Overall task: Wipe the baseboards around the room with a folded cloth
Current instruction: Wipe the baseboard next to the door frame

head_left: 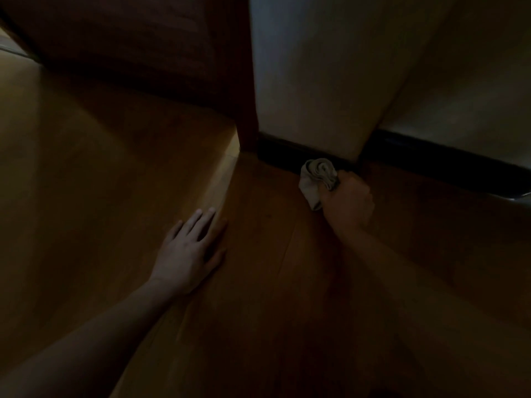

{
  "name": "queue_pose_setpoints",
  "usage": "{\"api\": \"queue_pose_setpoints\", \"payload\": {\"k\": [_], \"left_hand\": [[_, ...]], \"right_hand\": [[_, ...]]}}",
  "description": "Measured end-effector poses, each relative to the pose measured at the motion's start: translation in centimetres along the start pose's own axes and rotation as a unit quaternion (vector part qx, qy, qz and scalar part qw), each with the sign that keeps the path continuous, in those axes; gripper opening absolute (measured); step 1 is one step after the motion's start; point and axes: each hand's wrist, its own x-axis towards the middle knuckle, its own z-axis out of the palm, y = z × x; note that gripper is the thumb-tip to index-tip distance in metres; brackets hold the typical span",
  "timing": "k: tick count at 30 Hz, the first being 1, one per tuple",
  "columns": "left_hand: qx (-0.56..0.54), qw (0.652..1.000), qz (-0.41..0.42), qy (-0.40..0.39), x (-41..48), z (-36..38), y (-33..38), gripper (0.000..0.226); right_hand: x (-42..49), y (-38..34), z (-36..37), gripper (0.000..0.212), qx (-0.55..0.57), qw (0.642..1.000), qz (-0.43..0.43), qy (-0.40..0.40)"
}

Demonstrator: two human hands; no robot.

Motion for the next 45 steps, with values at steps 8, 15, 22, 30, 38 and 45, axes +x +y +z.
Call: {"api": "queue_pose_setpoints", "payload": {"k": [8, 15, 22, 30, 38, 45], "left_hand": [[-0.01, 1.0, -0.006, -0.003, 0.1, 0.2, 0.1, 0.071], [-0.022, 1.0, -0.013, -0.006, 0.1, 0.2, 0.2, 0.072], [-0.054, 0.998, -0.016, 0.001, 0.1, 0.0, 0.7, 0.071], [-0.056, 0.996, 0.058, 0.04, 0.9, -1.1, 7.2, 0.067], [-0.024, 0.992, 0.121, 0.022, 1.4, 0.2, 14.8, 0.063], [-0.032, 0.993, 0.111, 0.017, 1.4, 0.2, 15.1, 0.063]], "right_hand": [[-0.7, 3.6, -1.9, 0.028, -0.017, 0.997, 0.049, 0.055], [-0.2, 3.3, -1.3, 0.022, -0.007, 0.998, 0.025, 0.051], [-0.2, 3.1, -0.6, 0.024, 0.017, 0.999, 0.002, 0.051], [-1.3, 7.0, -4.5, 0.025, -0.02, 0.998, 0.026, 0.057], [-0.8, 10.3, -8.1, 0.022, 0.02, 1.0, 0.013, -0.003], [3.3, 7.5, -5.7, 0.028, 0.053, 0.996, 0.059, 0.029]]}}
